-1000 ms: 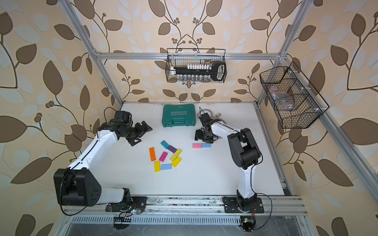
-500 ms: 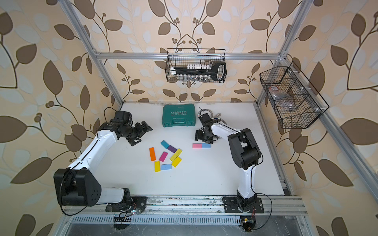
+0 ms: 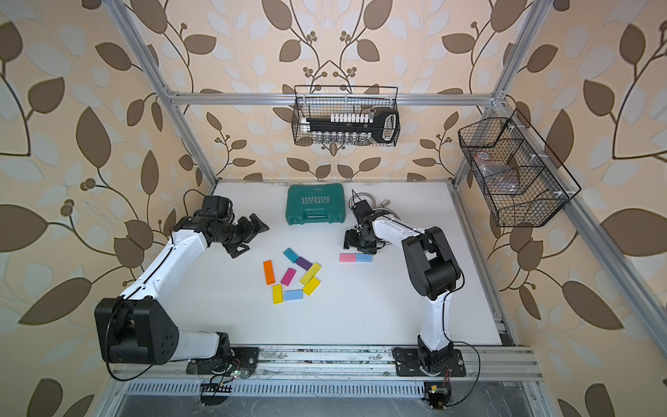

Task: Assemble the letter c with building blocks
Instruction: Assemble the building block at the center of the board.

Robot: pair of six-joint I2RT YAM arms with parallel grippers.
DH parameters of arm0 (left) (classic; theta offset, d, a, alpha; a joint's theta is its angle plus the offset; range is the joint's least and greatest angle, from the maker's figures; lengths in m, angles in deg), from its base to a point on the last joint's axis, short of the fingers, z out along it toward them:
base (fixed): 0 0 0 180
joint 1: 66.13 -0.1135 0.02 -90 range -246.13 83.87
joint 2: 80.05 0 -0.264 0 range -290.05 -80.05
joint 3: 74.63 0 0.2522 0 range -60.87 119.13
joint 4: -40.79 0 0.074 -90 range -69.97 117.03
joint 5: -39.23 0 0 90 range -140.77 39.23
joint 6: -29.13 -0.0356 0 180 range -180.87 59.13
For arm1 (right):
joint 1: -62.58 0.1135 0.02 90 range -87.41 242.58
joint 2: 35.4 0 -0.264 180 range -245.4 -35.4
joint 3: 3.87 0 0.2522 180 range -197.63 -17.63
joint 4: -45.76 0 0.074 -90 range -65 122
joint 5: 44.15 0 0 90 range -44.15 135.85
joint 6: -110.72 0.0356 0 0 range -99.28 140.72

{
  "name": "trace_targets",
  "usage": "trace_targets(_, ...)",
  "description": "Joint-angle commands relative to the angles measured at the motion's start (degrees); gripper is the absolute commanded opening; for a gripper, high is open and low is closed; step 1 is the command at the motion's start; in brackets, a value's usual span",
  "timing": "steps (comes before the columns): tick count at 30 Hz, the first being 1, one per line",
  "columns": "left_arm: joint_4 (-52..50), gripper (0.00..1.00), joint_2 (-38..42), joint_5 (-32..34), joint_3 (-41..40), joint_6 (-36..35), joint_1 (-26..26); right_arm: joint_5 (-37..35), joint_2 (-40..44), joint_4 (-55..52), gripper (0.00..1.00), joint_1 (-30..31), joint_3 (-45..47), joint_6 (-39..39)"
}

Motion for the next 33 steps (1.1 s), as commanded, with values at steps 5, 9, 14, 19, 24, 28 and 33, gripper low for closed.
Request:
trace_targets(5, 0.4, 0.99, 1.1, -1.0, 0.1, 0.1, 0.3, 1.4, -2.3, -1.6, 0.79, 0.9, -2.4, -0.8)
trace_targets(9, 0.4, 0.99, 1.2, -1.0, 0.0, 0.2, 0.3, 1.8, -3.4, -1.7, 0.79, 0.9, -3.0, -0.9)
trace_targets(14, 0.4, 0.99, 1.1, -1.0, 0.0, 0.2, 0.4, 2.7, -4.0, -1.7, 0.79, 1.0, -3.6, -1.1)
trace_targets(19, 0.5, 0.99, 1.0, -1.0, 0.0, 0.3, 0.4, 3.3, -3.9, -1.7, 0.79, 1.2, -3.7, -1.3)
trace_targets(24, 0.5, 0.99, 1.0, -1.1, -0.1, 0.4, 0.3, 3.8, -3.4, -1.7, 0.79, 1.7, -3.7, -1.2)
trace_targets(28, 0.5, 0.99, 1.1, -1.1, -0.2, 0.4, 0.4, 3.9, -3.1, -1.6, 0.79, 2.1, -3.7, -1.0)
trace_targets(33, 0.5, 0.99, 1.3, -1.0, -0.3, 0.4, 0.3, 3.7, -3.0, -1.7, 0.79, 2.2, -3.5, -1.1)
